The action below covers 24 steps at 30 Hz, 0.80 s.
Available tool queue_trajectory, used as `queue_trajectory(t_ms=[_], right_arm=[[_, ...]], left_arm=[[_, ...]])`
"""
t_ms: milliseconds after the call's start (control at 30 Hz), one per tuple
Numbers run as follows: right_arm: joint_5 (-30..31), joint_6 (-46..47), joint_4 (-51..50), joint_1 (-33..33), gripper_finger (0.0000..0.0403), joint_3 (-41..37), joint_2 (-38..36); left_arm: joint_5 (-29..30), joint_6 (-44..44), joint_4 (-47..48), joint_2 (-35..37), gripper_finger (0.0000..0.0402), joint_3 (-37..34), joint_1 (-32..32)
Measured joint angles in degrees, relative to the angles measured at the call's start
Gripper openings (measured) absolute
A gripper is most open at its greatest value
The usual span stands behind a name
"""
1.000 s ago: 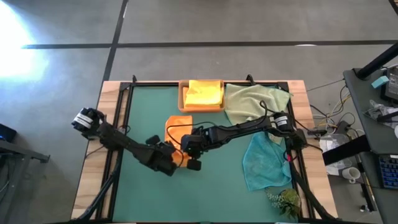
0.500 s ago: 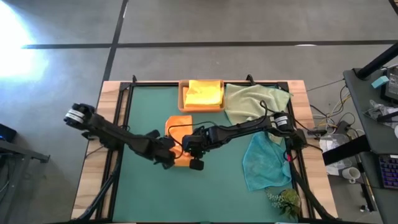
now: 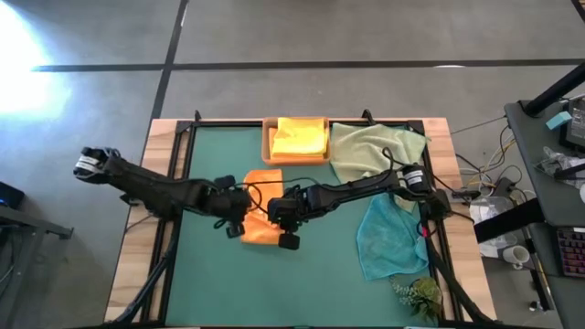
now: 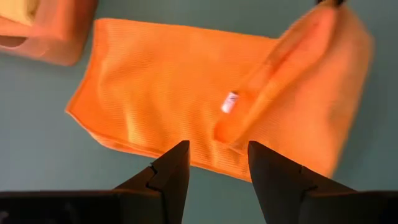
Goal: Fold microfiber towels
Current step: Fold the orange towel
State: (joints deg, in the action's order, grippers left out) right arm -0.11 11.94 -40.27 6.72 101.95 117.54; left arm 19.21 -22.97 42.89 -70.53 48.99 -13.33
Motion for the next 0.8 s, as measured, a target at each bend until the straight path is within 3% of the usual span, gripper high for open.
queue_trajectory(t_ms=[200,367,533,800], right_arm=[[0.0,0.2,0.1,0.0,0.0008,0.0,0.0],[0.0,1.5,0.1,0.0,0.0008,0.0,0.0],[0.0,1.6,0.1,0.0,0.0008,0.0,0.0],[-0.1,1.9,0.1,0.0,0.0008,0.0,0.1]], left_arm=[[-5.6,3.7,0.0,-1.6,0.0151,0.0,7.0],[-13.8,16.3,-1.8,-3.4,0.0168,0.0,11.7],[-19.5,27.0,-5.8,-6.3,0.0178,-0.3,13.3],[-24.8,31.8,-10.1,-13.0,0.0179,-2.8,13.4]])
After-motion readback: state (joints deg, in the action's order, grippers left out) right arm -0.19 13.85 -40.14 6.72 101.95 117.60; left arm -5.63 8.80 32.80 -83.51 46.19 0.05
